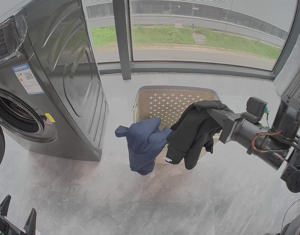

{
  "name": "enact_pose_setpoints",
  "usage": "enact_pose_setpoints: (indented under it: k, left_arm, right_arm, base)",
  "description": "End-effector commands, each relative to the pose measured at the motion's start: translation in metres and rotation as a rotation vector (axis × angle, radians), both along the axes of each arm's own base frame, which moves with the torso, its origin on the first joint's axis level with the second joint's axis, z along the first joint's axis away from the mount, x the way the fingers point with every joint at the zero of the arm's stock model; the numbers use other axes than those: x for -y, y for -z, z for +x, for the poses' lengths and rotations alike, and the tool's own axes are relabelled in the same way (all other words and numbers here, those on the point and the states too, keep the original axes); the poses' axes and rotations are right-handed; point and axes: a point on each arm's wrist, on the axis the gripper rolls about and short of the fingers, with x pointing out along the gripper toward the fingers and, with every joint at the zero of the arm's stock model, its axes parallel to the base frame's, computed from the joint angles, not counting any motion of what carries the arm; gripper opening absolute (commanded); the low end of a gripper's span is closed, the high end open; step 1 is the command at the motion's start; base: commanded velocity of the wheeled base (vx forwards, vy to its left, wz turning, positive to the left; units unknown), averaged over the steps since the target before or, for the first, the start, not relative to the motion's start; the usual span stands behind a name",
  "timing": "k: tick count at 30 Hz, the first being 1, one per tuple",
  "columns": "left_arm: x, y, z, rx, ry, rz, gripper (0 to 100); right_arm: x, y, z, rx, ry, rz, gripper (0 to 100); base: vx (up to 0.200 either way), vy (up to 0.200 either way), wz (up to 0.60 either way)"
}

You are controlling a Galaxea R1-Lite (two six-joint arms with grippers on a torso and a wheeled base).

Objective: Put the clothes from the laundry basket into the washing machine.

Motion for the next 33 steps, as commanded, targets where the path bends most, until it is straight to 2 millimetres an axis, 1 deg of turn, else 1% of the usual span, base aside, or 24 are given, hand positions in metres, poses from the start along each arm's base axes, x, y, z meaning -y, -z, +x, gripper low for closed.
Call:
enact_pose_setpoints:
  k: [1,5,7,11,14,20,26,33]
  left_arm:
    - [0.000,0.005,0.000,-0.001,0.002,0.001,100]
    - [0.000,0.005,0.000,0.000,0.002,0.001,100]
    - [0.000,0.005,0.000,-0.001,0.002,0.001,100]
    - [0.000,0.005,0.000,-0.003,0.002,-0.005,100]
    - [0.000,0.005,0.000,-0.003,0.003,0.004,100]
    - [0.000,0.005,0.000,-0.003,0.011,-0.001,100]
    - [0.000,0.005,0.000,-0.003,0.011,-0.001,100]
    - [0.000,0.005,0.000,-0.004,0.011,-0.002,100]
  right_arm:
    - [0.021,-0.031,-0.037,0.134,-0.031,0.036,0]
    - [0.025,-0.040,-0.044,0.172,-0.048,0.046,0]
    - [0.025,-0.040,-0.048,0.177,-0.068,0.049,0]
    - [0.023,-0.031,-0.053,0.149,-0.089,0.031,0]
    - [0.021,-0.028,-0.054,0.140,-0.102,0.025,0]
    - [0.017,-0.018,-0.061,0.115,-0.142,0.007,0]
    - [0.018,-0.014,-0.061,0.103,-0.141,-0.002,0]
    - [0.018,-0.014,-0.061,0.102,-0.145,0.004,0]
  base:
    - [0.000,0.000,0.00]
    - [0.000,0.000,0.00]
    - [-0.200,0.000,0.00]
    - [-0.200,0.000,0.00]
    - [-0.200,0.000,0.00]
    - [0.000,0.000,0.00]
    - [0.000,0.200,0.00]
    - [0.000,0.200,0.00]
